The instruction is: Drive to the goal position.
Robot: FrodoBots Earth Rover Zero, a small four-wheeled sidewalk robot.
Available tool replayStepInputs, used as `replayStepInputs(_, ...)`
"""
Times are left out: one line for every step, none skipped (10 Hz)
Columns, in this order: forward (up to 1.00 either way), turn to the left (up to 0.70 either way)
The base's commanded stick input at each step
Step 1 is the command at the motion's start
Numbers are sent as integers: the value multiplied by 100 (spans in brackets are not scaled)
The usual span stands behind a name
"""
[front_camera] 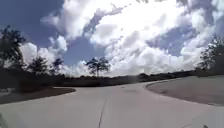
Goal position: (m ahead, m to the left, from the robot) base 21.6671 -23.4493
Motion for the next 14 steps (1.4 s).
replayStepInputs(100,0)
replayStepInputs(100,0)
replayStepInputs(100,0)
replayStepInputs(100,0)
replayStepInputs(100,0)
replayStepInputs(100,0)
replayStepInputs(100,0)
replayStepInputs(100,0)
replayStepInputs(100,0)
replayStepInputs(100,0)
replayStepInputs(100,0)
replayStepInputs(100,0)
replayStepInputs(100,0)
replayStepInputs(100,0)
